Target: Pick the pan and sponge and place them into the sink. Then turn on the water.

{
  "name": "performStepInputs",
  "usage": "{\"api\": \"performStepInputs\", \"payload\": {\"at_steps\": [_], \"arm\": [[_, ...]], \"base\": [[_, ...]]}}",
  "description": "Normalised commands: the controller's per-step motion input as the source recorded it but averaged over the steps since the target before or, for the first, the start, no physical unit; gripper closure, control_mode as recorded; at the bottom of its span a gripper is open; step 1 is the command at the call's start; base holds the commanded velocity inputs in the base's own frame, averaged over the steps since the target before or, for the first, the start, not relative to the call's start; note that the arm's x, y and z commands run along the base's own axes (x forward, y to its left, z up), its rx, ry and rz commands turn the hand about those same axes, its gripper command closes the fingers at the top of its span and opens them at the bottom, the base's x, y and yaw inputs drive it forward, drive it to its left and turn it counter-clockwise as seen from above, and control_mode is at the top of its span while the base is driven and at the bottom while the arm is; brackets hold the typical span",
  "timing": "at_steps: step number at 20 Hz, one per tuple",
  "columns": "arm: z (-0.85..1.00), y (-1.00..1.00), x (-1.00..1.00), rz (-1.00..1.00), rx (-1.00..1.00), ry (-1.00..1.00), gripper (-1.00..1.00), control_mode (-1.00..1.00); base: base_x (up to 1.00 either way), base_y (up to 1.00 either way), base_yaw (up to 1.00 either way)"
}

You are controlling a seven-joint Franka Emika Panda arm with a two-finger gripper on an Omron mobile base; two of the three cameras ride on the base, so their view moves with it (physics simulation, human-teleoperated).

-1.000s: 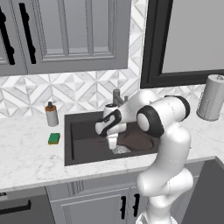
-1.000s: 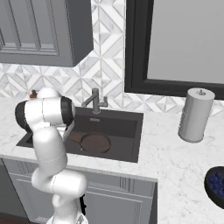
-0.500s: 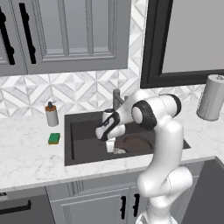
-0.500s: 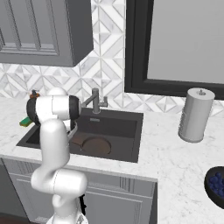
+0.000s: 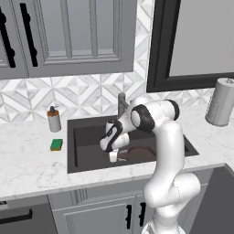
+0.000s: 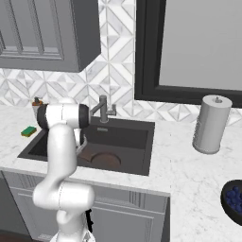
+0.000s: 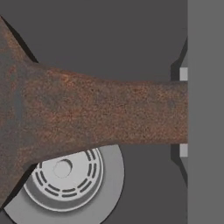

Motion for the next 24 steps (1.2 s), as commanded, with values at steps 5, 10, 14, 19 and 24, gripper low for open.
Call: {"api": "performStepInputs", "payload": {"at_steps": [5,10,14,19,24], "arm": [[-0.44,0.0,0.24,-0.03,-0.03,0.0,1.0,-1.0],[-0.41,0.0,0.2,0.0,-0.02,0.0,1.0,-1.0],[-0.4,0.0,0.18,0.0,-0.01,0.0,1.0,-1.0],[-0.33,0.0,0.12,-0.01,0.0,0.0,1.0,-1.0],[-0.19,0.04,0.0,0.0,0.0,-0.01,1.0,-1.0]], "base": [[0.0,0.0,0.0],[0.0,0.0,0.0],[0.0,0.0,0.0],[0.0,0.0,0.0],[0.0,0.0,0.0]]}}
